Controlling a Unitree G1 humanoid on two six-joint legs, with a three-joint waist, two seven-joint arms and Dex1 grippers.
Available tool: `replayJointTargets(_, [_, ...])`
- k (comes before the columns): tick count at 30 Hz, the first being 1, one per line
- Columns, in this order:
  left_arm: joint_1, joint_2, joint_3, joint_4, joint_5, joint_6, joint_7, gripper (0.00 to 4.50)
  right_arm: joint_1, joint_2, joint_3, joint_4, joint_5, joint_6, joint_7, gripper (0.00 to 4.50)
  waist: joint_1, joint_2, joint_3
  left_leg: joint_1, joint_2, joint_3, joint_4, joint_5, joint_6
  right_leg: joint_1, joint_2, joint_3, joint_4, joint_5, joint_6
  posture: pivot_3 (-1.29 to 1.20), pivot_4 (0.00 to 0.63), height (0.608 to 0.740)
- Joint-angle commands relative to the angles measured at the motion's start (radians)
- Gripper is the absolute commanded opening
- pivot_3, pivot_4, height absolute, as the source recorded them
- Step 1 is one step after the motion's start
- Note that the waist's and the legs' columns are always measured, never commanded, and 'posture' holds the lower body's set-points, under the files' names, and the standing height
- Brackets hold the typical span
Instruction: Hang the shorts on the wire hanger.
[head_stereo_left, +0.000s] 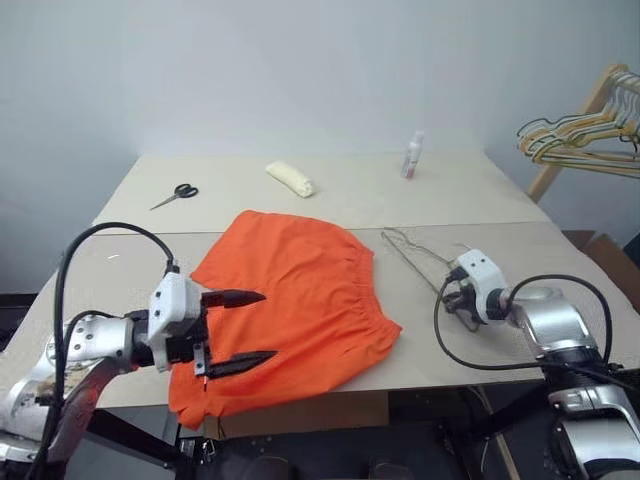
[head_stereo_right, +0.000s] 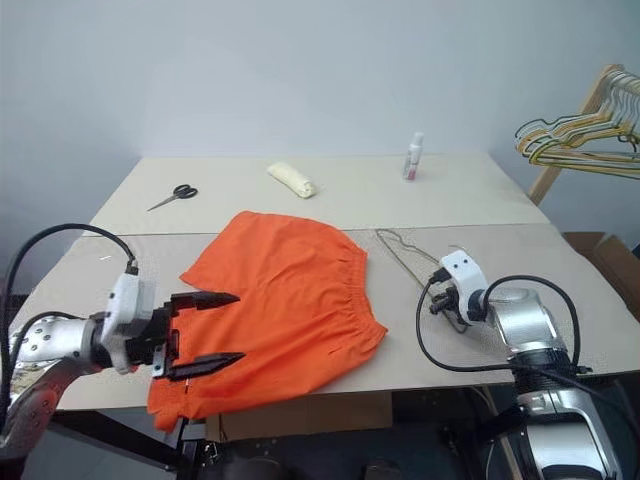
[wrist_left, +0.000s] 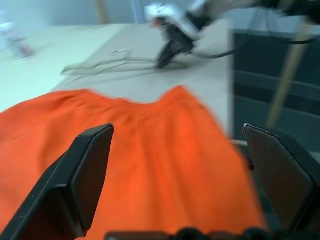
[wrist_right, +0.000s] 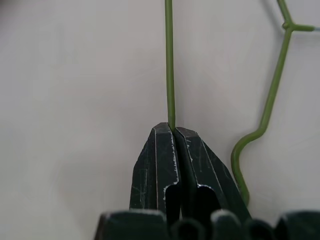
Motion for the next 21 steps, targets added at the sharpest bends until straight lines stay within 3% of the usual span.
replayJointTargets(1, [-0.109,-0.067,-0.047,0.069,0.042,0.098,0.161,4.5,-0.009,0.015,-0.083,-0.177,0.02,-0.024,-0.072,0.02,0.0,0.001,0.0,0.0,0.0,0.0,0.0,0.0,0.0,0.0,0.0,0.0,0.0,0.0,0.0,0.15,0.0,0.74])
replayJointTargets(7, [-0.338,-0.344,0.021,0.125,-0.173,0.325,0.435,4.5,0.08,0.06,-0.048,-0.373,-0.03,-0.389,-0.115,0.02,0.0,-0.001,-0.001,-0.002,-0.001,-0.002,0.0,0.0,0.0,0.0,-0.002,-0.001,-0.001,0.001,0.002,0.13,0.0,0.74])
replayJointTargets(13, [-0.445,-0.586,0.048,0.12,-0.234,0.347,0.687,4.5,0.089,0.193,0.037,-0.412,-0.099,-0.573,-0.216,0.02,-0.032,-0.001,-0.001,-0.004,-0.003,-0.001,0.0,0.0,-0.002,-0.003,-0.003,0.002,-0.002,0.001,0.003,0.11,0.0,0.74])
replayJointTargets(21, [-0.455,-0.682,0.047,0.101,-0.267,0.3,0.751,4.5,0.149,0.24,0.161,-0.449,-0.173,-0.71,-0.215,0.02,-0.042,-0.001,-0.001,-0.009,-0.006,-0.002,0.0,0.003,-0.007,-0.009,-0.002,0.003,0.0,0.002,0.002,0.11,0.0,0.74])
